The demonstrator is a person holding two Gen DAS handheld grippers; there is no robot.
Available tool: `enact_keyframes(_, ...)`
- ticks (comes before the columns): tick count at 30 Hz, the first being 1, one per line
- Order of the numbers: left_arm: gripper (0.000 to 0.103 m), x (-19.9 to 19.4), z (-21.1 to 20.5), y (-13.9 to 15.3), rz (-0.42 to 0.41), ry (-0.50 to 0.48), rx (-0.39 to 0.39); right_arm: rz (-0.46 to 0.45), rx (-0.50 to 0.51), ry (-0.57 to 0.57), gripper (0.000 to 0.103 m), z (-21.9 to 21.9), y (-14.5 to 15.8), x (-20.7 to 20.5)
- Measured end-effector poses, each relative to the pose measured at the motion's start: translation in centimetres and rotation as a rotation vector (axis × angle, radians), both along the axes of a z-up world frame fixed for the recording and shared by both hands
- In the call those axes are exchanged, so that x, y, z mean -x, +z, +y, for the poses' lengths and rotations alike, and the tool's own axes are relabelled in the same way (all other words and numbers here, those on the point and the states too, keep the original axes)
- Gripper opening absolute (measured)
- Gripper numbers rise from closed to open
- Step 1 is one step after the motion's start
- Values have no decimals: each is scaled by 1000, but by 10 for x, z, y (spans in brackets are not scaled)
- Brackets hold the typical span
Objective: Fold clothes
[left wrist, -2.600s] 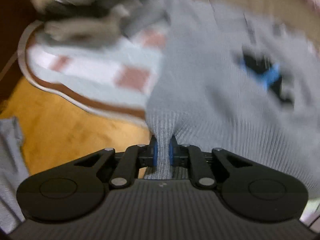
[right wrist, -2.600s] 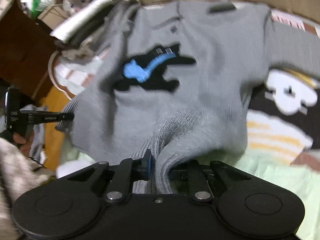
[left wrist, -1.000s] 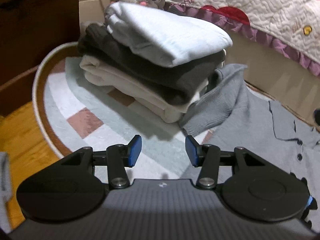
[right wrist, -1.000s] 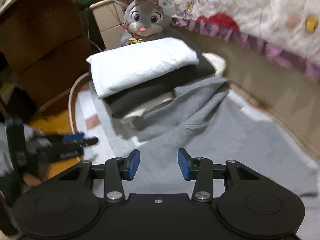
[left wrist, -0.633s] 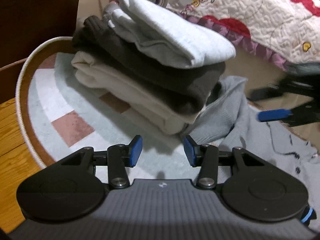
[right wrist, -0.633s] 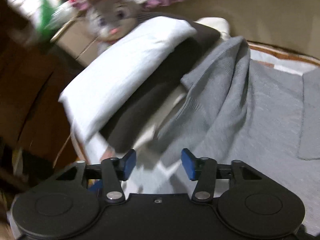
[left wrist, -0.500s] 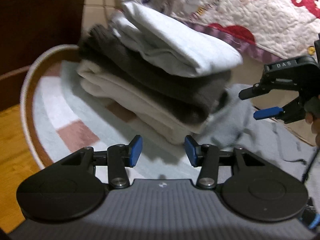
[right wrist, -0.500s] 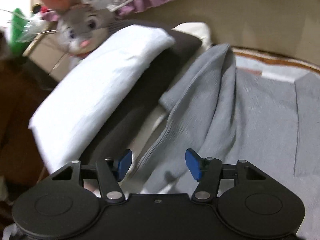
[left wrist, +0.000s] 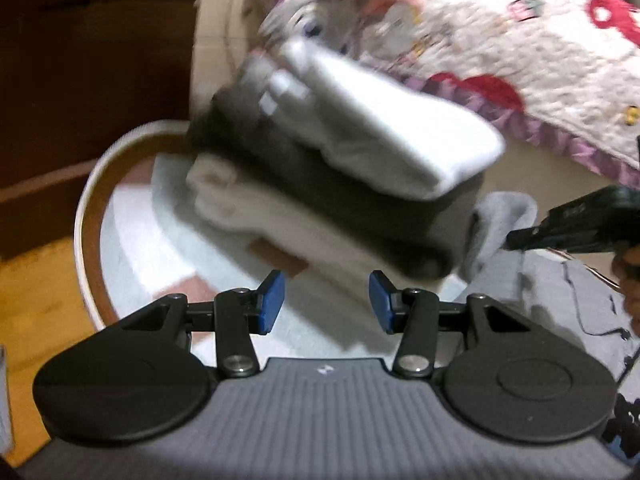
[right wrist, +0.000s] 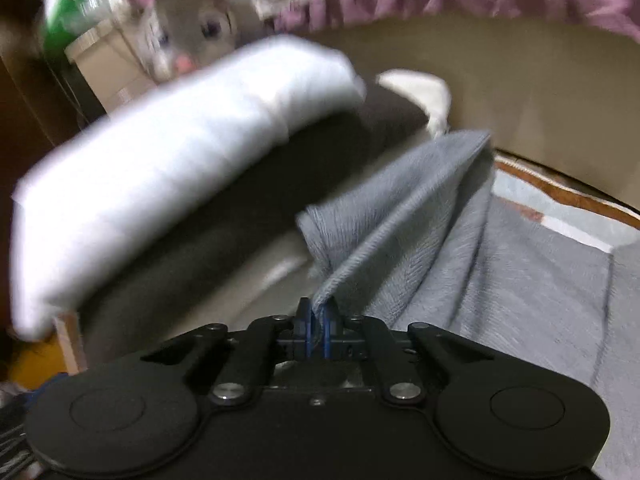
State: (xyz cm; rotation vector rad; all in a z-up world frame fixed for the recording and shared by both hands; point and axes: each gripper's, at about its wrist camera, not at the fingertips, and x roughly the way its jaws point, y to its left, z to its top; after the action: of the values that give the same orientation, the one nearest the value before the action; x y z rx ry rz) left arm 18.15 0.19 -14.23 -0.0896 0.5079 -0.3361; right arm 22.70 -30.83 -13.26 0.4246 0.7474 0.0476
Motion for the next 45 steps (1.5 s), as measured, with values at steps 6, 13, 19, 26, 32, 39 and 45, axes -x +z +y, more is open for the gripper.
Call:
enact_keyframes(6, 52, 25, -19, 15, 25, -190, 167, -143, -57, -2, 7, -27, 58, 58)
enact_keyframes(13, 64, 77, -81, 22, -124, -341, -29, -264, -127, 84, 7, -45, 115, 85)
enact_keyframes(19, 79, 101, -136, 28, -387, -252, -252, -263, -194, 179, 7, -33, 131, 98)
enact_keyframes(26, 5, 29, -171, 85, -467, -340, -280, -316, -268, 254, 7, -39, 136, 107)
enact_keyframes(32, 4, -80, -150, 168, -339, -259, -155, -361, -377, 49, 12, -92, 125, 104)
enact_keyframes(39, 4, -166, -102, 183, -184, -40, -44, -20, -16, -114, 12, -116, 26, 88)
enact_keyframes(45, 28, -200, -95, 171, -201, 151, -158, 107, -14, -374, 12, -193, -28, 135)
